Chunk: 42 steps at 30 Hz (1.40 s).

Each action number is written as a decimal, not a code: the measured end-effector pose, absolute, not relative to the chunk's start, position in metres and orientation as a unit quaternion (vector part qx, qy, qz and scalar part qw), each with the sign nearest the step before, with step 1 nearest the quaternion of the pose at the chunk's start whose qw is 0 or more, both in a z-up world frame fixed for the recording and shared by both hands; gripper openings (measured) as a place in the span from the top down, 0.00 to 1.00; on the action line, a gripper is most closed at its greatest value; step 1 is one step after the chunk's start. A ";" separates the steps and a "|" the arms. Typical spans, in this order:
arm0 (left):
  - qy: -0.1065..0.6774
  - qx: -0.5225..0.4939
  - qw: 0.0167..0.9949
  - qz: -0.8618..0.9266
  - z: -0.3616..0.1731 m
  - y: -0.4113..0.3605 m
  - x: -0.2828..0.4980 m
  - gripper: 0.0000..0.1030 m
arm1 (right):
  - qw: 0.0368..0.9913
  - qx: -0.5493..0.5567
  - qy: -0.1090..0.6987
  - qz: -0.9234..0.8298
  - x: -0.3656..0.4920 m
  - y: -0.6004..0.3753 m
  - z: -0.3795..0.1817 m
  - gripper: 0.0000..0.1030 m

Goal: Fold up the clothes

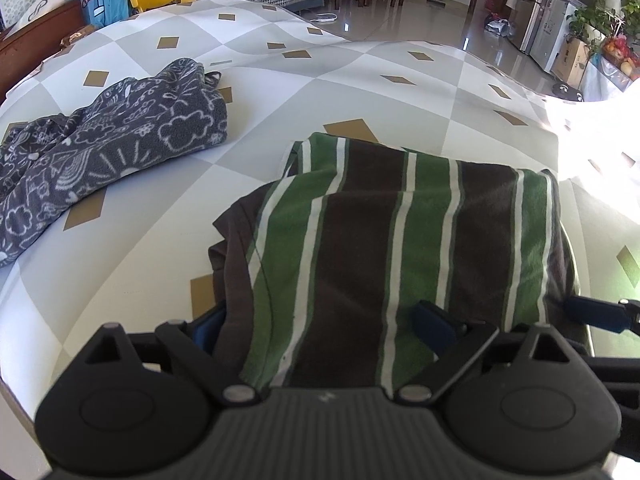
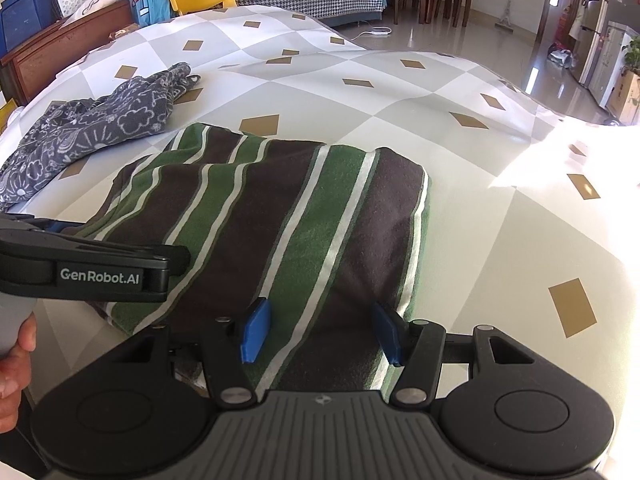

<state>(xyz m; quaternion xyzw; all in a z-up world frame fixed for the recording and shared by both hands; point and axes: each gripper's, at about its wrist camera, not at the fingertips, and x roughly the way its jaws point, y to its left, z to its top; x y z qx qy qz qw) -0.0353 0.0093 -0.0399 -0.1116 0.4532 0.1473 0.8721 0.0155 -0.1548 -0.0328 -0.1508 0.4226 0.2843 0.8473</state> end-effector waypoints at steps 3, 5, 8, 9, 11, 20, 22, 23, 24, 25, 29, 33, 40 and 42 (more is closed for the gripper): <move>0.453 -0.108 0.873 0.143 -0.040 0.003 -0.033 0.08 | 0.849 -0.147 0.425 0.278 0.017 -0.161 -0.032 0.47; 0.453 -0.107 0.874 0.140 -0.040 -0.001 -0.032 0.08 | 0.850 -0.145 0.426 0.273 0.017 -0.164 -0.032 0.47; 0.452 -0.104 0.875 0.135 -0.041 -0.007 -0.030 0.08 | 0.852 -0.142 0.429 0.266 0.018 -0.170 -0.031 0.47; 0.452 -0.103 0.876 0.133 -0.041 -0.009 -0.029 0.08 | 0.852 -0.140 0.430 0.264 0.018 -0.173 -0.031 0.47; 0.452 -0.100 0.877 0.128 -0.041 -0.014 -0.028 0.08 | 0.853 -0.138 0.431 0.259 0.018 -0.177 -0.031 0.47; 0.451 -0.086 0.881 0.111 -0.042 -0.032 -0.025 0.07 | 0.856 -0.128 0.439 0.240 0.019 -0.194 -0.029 0.47; 0.451 -0.084 0.882 0.108 -0.042 -0.036 -0.024 0.07 | 0.857 -0.126 0.441 0.236 0.019 -0.197 -0.029 0.47; 0.451 -0.083 0.882 0.106 -0.041 -0.038 -0.024 0.07 | 0.857 -0.125 0.442 0.233 0.019 -0.199 -0.028 0.47; 0.451 -0.082 0.883 0.104 -0.041 -0.040 -0.024 0.07 | 0.858 -0.125 0.442 0.231 0.019 -0.201 -0.028 0.47; 0.451 -0.081 0.883 0.102 -0.041 -0.041 -0.024 0.07 | 0.858 -0.124 0.443 0.229 0.018 -0.202 -0.028 0.47; 0.451 -0.078 0.884 0.091 -0.041 -0.047 -0.023 0.07 | 0.858 -0.121 0.447 0.221 0.017 -0.209 -0.027 0.47; 0.452 -0.076 0.885 0.082 -0.040 -0.053 -0.023 0.07 | 0.859 -0.117 0.449 0.216 0.016 -0.215 -0.026 0.46; 0.451 -0.066 0.887 0.072 -0.039 -0.063 -0.023 0.07 | 0.860 -0.108 0.452 0.211 0.015 -0.224 -0.024 0.46; 0.450 -0.061 0.888 0.071 -0.038 -0.064 -0.024 0.07 | 0.860 -0.106 0.453 0.210 0.014 -0.227 -0.024 0.46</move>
